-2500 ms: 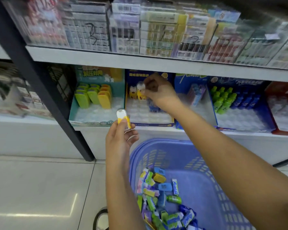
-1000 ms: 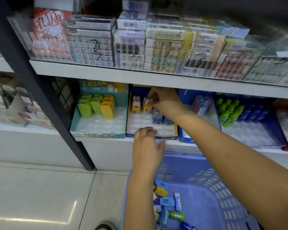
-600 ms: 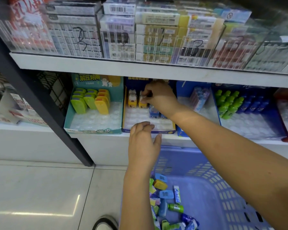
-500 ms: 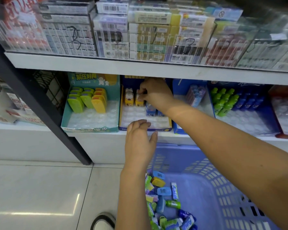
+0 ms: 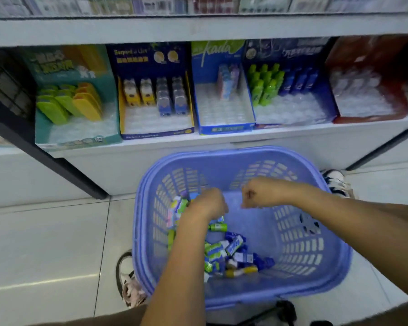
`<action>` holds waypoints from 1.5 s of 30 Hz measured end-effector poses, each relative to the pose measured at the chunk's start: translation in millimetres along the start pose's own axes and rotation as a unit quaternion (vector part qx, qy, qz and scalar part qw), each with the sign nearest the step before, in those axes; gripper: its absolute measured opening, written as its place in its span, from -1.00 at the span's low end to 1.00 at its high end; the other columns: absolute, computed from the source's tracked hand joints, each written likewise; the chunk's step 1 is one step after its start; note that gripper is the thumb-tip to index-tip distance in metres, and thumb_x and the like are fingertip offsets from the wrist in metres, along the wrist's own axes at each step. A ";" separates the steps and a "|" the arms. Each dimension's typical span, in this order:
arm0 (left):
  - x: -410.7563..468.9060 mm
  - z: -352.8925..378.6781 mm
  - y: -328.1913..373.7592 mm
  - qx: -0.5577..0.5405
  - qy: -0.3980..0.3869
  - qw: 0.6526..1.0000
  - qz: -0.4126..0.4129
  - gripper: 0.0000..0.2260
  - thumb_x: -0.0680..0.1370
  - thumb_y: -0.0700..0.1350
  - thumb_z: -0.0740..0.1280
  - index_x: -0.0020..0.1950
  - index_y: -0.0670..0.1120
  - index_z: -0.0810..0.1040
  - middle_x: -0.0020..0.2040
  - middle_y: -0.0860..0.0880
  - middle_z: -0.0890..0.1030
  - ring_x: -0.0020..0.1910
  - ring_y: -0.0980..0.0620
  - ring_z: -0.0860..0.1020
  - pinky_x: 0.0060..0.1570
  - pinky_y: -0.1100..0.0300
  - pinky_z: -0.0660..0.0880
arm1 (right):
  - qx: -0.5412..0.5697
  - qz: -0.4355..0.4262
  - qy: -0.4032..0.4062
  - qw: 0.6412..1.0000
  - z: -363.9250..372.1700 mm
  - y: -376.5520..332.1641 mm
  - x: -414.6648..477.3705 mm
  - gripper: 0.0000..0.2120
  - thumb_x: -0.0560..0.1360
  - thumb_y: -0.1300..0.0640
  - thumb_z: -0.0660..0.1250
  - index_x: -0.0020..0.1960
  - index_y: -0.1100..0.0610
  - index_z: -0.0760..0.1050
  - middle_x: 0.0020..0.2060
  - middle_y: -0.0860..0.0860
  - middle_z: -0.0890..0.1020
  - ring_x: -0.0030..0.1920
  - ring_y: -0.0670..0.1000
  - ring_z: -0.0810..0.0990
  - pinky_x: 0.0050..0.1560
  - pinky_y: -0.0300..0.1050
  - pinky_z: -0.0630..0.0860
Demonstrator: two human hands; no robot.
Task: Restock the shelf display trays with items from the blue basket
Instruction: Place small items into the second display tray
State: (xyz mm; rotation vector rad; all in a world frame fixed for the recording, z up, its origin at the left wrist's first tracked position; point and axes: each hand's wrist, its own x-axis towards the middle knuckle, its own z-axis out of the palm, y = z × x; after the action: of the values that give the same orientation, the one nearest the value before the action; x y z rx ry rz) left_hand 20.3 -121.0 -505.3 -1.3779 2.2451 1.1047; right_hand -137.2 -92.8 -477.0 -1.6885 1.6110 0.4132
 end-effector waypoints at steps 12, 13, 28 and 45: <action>27.9 124.0 -2.8 0.269 -0.305 0.912 0.059 -0.74 0.39 -0.15 0.45 0.05 -0.19 0.62 0.00 -0.16 0.65 0.00 -0.16 0.62 0.07 -0.05 0.56 | -0.184 -0.084 -0.245 0.948 139.9 31.5 16.1 -0.66 0.52 0.24 0.25 0.29 0.20 0.46 0.22 0.20 0.54 0.18 0.17 0.53 -0.01 -0.12 0.41; 28.9 127.2 -2.6 0.256 -0.291 0.920 0.062 -0.73 0.37 -0.16 0.46 0.04 -0.18 0.63 -0.01 -0.17 0.65 -0.01 -0.16 0.62 0.04 -0.03 0.57 | -0.188 -0.104 -0.242 0.946 141.6 31.0 17.7 -0.63 0.52 0.21 0.27 0.32 0.18 0.44 0.24 0.18 0.53 0.23 0.16 0.52 0.03 -0.10 0.42; 42.5 90.7 -22.2 -0.151 -0.171 0.973 -0.020 -0.82 0.48 -0.05 0.34 -0.25 -0.13 0.54 -0.34 -0.07 0.48 -0.37 0.01 0.43 -0.30 0.20 0.39 | 0.026 -0.029 -0.222 0.974 113.8 40.2 30.2 -0.58 0.38 0.17 0.48 0.20 0.17 0.49 0.10 0.14 0.58 -0.07 0.01 0.47 -0.08 -0.12 0.45; -28.9 -76.9 -16.7 -0.579 0.070 0.807 0.096 -0.81 0.46 0.08 0.37 -0.24 -0.01 0.63 -0.43 0.05 0.37 -0.54 0.15 0.27 -0.58 0.35 0.18 | 0.437 -0.216 0.153 0.860 -60.8 -50.2 -25.9 -0.94 0.54 0.18 0.28 -0.10 0.06 0.44 -0.26 0.05 0.61 -0.35 -0.12 0.44 -0.31 -0.29 0.38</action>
State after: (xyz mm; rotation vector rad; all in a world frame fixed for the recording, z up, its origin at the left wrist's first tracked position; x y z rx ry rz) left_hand 60.1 -163.0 -444.7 -1.5830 1.7434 2.7930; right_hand -109.2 -120.8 -404.1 -1.3357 1.2472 -0.7544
